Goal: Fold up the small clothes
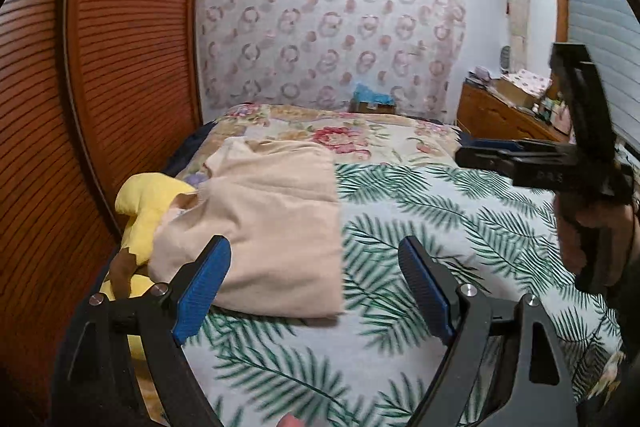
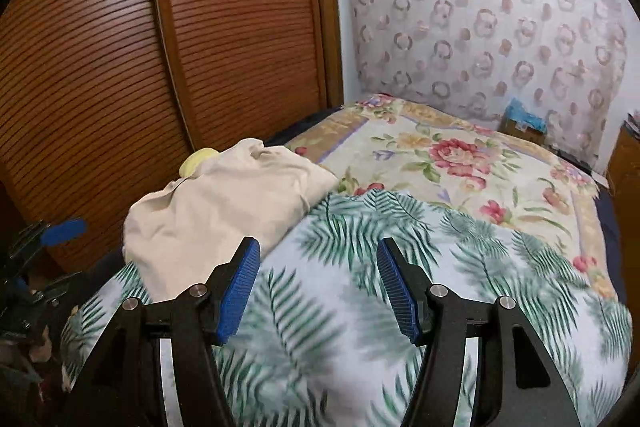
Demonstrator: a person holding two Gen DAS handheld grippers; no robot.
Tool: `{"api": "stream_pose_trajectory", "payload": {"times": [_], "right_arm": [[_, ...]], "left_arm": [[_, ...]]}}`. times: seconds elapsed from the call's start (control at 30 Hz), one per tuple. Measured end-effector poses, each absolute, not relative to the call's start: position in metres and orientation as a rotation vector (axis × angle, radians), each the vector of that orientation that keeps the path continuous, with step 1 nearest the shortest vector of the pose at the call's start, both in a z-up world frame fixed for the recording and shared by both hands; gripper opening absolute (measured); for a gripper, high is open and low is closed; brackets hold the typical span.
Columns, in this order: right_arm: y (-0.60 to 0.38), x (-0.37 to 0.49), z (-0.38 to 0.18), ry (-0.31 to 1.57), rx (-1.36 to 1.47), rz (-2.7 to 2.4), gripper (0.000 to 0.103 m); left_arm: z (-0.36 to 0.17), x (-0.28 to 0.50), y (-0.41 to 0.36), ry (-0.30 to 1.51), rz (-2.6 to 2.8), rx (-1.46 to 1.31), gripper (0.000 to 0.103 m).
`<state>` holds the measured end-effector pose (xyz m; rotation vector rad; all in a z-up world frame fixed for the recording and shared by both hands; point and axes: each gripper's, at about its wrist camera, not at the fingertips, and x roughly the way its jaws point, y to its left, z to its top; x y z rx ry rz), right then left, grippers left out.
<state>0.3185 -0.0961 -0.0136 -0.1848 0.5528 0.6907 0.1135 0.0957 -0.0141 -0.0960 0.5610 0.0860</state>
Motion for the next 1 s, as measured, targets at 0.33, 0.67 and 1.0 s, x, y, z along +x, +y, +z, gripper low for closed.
{"api": "stream_pose_trajectory", "payload": {"times": [0.33,0.67,1.0], "right_arm": [[-0.162,0.195,-0.012,0.514,-0.154,0.570,0.068],[-0.205,0.093,0.004,0.436,-0.095,0.462,0.080],[-0.246,0.030,0.037,0.335,-0.041,0.356,0.080]], "left_arm": [[-0.002,0.088,0.036,0.532,0.015,-0.046,0.086],[0.014,0.059,-0.009,0.503,-0.043,-0.021,0.086],[0.050,0.043,-0.034,0.445,-0.030,0.006,0.086]]}}
